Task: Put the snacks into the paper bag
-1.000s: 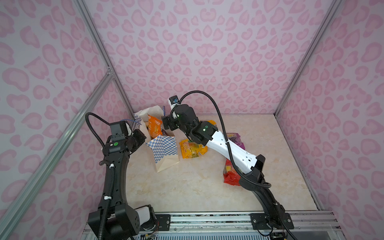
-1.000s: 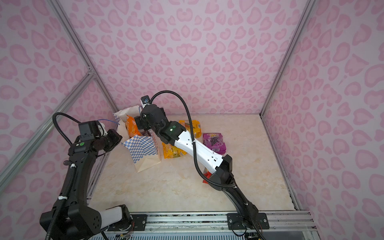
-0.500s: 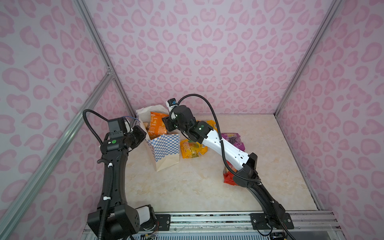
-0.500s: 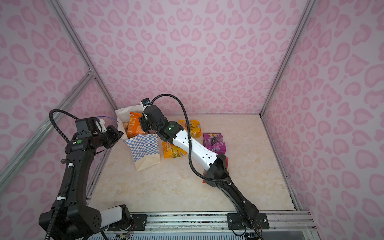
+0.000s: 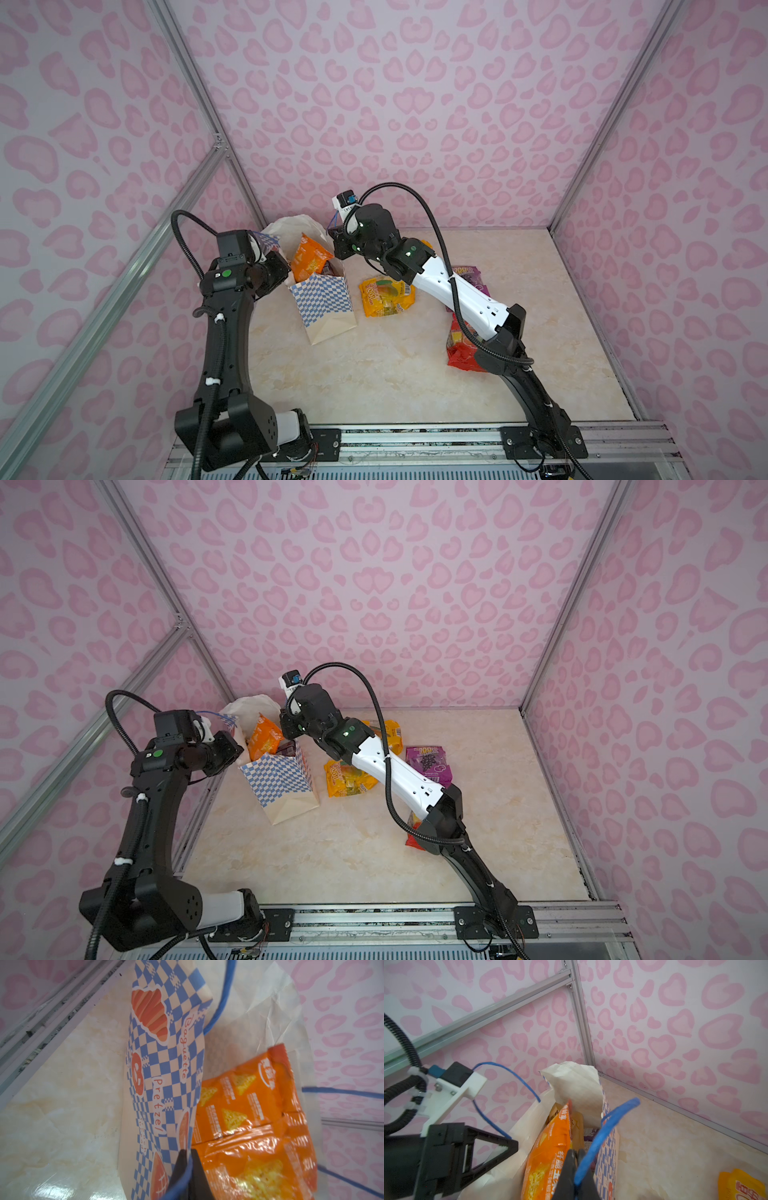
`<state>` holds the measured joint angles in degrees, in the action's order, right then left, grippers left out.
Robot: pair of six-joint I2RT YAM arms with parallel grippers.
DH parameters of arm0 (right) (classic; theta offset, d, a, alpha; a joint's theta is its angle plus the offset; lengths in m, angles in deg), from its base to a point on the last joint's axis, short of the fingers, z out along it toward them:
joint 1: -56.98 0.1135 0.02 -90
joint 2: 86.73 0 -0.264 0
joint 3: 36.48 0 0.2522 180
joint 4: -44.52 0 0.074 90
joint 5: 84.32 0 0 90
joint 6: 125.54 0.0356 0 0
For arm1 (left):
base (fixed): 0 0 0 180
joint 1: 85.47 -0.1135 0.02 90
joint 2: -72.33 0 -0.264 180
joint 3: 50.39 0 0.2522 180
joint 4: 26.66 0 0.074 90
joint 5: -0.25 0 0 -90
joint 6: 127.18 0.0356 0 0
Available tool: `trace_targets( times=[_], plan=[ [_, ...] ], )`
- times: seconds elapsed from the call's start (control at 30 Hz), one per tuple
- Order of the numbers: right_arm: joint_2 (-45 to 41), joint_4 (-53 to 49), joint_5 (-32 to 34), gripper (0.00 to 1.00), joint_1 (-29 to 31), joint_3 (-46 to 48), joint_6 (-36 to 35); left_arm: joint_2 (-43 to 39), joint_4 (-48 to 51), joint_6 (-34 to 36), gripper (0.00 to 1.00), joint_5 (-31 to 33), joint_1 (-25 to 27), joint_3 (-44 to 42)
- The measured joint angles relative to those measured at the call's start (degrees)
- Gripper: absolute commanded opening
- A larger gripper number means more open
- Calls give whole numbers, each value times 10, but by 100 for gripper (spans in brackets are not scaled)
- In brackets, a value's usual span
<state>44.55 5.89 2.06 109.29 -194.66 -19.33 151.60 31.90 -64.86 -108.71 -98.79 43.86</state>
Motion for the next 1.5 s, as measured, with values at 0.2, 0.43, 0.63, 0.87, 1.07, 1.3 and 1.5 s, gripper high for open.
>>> trace_targets(
  times=[0.2, 0.43, 0.63, 0.87, 1.07, 1.3, 1.5],
  plan=[
    [-127, 21, 39, 0, -13, 191, 14, 36, 4, 22, 5, -18, 66, 14],
    [-301, 47, 86, 0, -24, 392, 18, 58, 5, 15, 5, -26, 173, 42],
    [-415, 66, 131, 0, -42, 518, 37, 116, 2, 0, 4, -42, 252, 85],
    [-457, 72, 156, 0, -32, 558, 48, 105, 32, 1, 5, -1, 253, 112],
    [-447, 89, 174, 0, 12, 546, 38, -26, 61, 27, 10, 121, 190, 47],
    [-394, 100, 174, 0, 5, 535, 53, -26, 58, 33, 4, 101, 167, -49],
    [-374, 136, 140, 0, -8, 528, 64, -73, 52, 22, 6, 122, 140, -43]
  ],
)
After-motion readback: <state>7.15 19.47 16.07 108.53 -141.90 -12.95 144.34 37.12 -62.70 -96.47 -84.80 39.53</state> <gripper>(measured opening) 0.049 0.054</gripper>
